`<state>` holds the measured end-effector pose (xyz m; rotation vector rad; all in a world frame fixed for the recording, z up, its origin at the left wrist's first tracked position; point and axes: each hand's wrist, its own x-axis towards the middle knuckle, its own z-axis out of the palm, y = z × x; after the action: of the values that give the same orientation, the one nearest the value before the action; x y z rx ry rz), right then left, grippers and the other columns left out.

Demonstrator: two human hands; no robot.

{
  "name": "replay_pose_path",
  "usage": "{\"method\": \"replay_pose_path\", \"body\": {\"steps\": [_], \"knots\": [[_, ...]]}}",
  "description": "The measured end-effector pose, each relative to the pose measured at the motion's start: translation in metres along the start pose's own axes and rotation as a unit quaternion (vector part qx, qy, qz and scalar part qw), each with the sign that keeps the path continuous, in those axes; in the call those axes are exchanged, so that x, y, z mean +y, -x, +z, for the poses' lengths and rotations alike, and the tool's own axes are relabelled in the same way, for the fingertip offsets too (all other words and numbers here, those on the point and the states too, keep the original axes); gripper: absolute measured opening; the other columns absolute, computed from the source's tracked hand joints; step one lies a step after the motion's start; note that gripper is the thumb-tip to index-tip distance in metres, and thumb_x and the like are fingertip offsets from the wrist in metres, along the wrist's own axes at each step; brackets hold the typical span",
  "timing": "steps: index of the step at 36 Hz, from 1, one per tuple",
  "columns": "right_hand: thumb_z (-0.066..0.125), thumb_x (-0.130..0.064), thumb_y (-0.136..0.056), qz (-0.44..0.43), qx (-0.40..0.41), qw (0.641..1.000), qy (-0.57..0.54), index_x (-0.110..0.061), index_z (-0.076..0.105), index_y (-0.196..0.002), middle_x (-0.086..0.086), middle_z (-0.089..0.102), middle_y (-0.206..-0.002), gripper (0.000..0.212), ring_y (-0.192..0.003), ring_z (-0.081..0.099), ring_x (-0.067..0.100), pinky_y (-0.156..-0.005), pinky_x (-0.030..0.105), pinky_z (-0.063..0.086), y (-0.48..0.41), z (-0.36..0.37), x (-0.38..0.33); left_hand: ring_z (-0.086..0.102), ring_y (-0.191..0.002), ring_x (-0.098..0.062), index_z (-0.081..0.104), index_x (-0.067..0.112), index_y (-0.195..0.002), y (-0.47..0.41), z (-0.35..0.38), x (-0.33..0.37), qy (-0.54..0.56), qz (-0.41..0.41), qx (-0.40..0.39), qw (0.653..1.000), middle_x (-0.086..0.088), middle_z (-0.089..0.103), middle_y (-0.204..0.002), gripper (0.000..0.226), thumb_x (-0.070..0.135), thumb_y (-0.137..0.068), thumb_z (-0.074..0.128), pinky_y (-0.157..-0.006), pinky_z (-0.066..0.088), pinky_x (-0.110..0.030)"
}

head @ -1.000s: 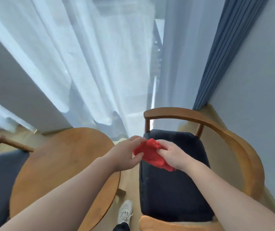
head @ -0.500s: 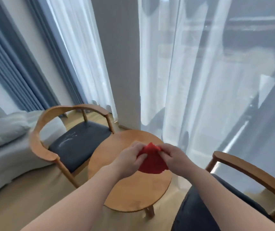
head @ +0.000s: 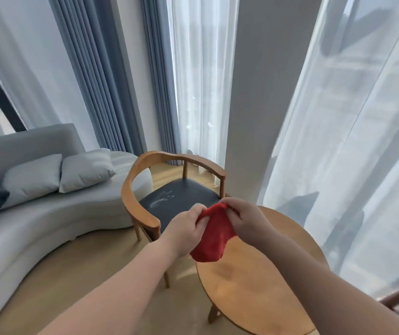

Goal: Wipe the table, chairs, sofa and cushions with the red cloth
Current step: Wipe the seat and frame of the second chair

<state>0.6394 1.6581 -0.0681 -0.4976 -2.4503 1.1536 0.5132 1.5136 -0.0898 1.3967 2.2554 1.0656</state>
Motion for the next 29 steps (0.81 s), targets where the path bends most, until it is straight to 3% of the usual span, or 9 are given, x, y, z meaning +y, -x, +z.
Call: {"method": "replay_pose_path", "body": {"steps": [4, 9, 14, 18, 21, 23, 25, 27, 29], "knots": [[0.044, -0.022, -0.097, 0.003, 0.009, 1.000, 0.000, -0.036, 0.063, -0.094, -0.015, 0.064, -0.080, 0.024, -0.075, 0.060, 0.006, -0.063, 0.024, 0.049, -0.033, 0.042, -0.028, 0.060, -0.087, -0.004, 0.052, 0.033, -0.111, 0.001, -0.041, -0.038, 0.044, -0.010, -0.007, 0.999, 0.013, 0.064, -0.094, 0.019, 0.040, -0.099, 0.039, -0.079, 0.052, -0.032], [0.045, -0.023, -0.097, 0.026, 0.012, 1.000, -0.007, -0.035, 0.064, -0.095, -0.017, 0.065, -0.085, 0.023, -0.081, 0.060, 0.004, -0.068, 0.023, 0.049, -0.060, 0.080, -0.044, 0.057, -0.085, 0.003, 0.053, 0.035, -0.107, 0.001, -0.071, -0.074, 0.053, 0.004, 0.005, 0.999, 0.018, 0.062, -0.092, 0.016, 0.039, -0.099, 0.040, -0.073, 0.046, -0.020], [0.045, -0.032, -0.097, 0.024, -0.021, 0.999, 0.036, -0.043, 0.062, -0.095, -0.019, 0.064, -0.087, 0.019, -0.084, 0.059, 0.004, -0.069, 0.024, 0.049, -0.093, 0.089, -0.052, 0.056, -0.087, 0.002, 0.061, 0.031, -0.101, -0.018, -0.093, -0.098, 0.037, 0.029, 0.034, 0.998, 0.018, 0.060, -0.092, 0.017, 0.038, -0.096, 0.046, -0.075, 0.046, -0.021], [0.062, -0.038, -0.089, 0.004, -0.080, 0.995, 0.064, -0.043, 0.060, -0.091, -0.020, 0.061, -0.082, 0.006, -0.081, 0.061, 0.006, -0.068, 0.028, 0.055, -0.125, 0.085, -0.058, 0.058, -0.087, -0.001, 0.061, 0.036, -0.094, -0.041, -0.106, -0.114, 0.073, 0.040, 0.028, 0.996, 0.018, 0.062, -0.088, 0.017, 0.046, -0.093, 0.047, -0.072, 0.050, -0.024], [0.067, -0.024, -0.086, -0.009, -0.133, 0.989, 0.061, -0.042, 0.060, -0.084, -0.018, 0.062, -0.080, 0.019, -0.078, 0.061, 0.003, -0.065, 0.020, 0.049, -0.156, 0.078, -0.061, 0.060, -0.097, -0.003, 0.060, 0.041, -0.088, -0.064, -0.116, -0.125, 0.130, 0.050, -0.017, 0.990, 0.018, 0.065, -0.102, 0.014, 0.050, -0.089, 0.049, -0.075, 0.055, -0.023], [0.066, -0.016, -0.085, -0.021, -0.140, 0.988, 0.065, -0.034, 0.065, -0.085, -0.013, 0.063, -0.080, 0.018, -0.078, 0.062, 0.006, -0.066, 0.024, 0.050, -0.180, 0.077, -0.061, 0.061, -0.098, -0.002, 0.057, 0.040, -0.080, -0.081, -0.123, -0.132, 0.173, 0.040, -0.043, 0.983, 0.020, 0.064, -0.110, 0.009, 0.046, -0.086, 0.054, -0.069, 0.054, -0.020], [0.064, -0.012, -0.082, -0.030, -0.140, 0.988, 0.059, -0.029, 0.067, -0.083, -0.010, 0.064, -0.077, 0.017, -0.075, 0.063, 0.011, -0.067, 0.030, 0.055, -0.205, 0.079, -0.060, 0.061, -0.084, -0.001, 0.051, 0.034, -0.069, -0.098, -0.129, -0.140, 0.219, 0.030, -0.046, 0.974, 0.018, 0.066, -0.095, 0.017, 0.036, -0.083, 0.060, -0.064, 0.050, -0.016], [0.063, -0.011, -0.079, -0.037, -0.140, 0.988, 0.047, -0.030, 0.066, -0.078, -0.011, 0.063, -0.072, 0.020, -0.069, 0.061, 0.007, -0.063, 0.028, 0.054, -0.230, 0.081, -0.058, 0.049, -0.064, 0.000, 0.040, 0.032, -0.062, -0.118, -0.135, -0.147, 0.218, 0.030, -0.027, 0.975, 0.017, 0.054, -0.068, 0.027, 0.027, -0.078, 0.063, -0.059, 0.042, -0.013], [0.063, -0.012, -0.077, -0.045, -0.141, 0.987, 0.064, -0.028, 0.067, -0.080, -0.011, 0.063, -0.072, 0.018, -0.066, 0.058, 0.002, -0.061, 0.024, 0.053, -0.257, 0.082, -0.054, 0.040, -0.059, -0.008, 0.036, 0.030, -0.063, -0.137, -0.144, -0.155, 0.207, 0.015, -0.021, 0.978, 0.012, 0.043, -0.061, 0.031, 0.022, -0.074, 0.065, -0.056, 0.037, -0.021]]}}
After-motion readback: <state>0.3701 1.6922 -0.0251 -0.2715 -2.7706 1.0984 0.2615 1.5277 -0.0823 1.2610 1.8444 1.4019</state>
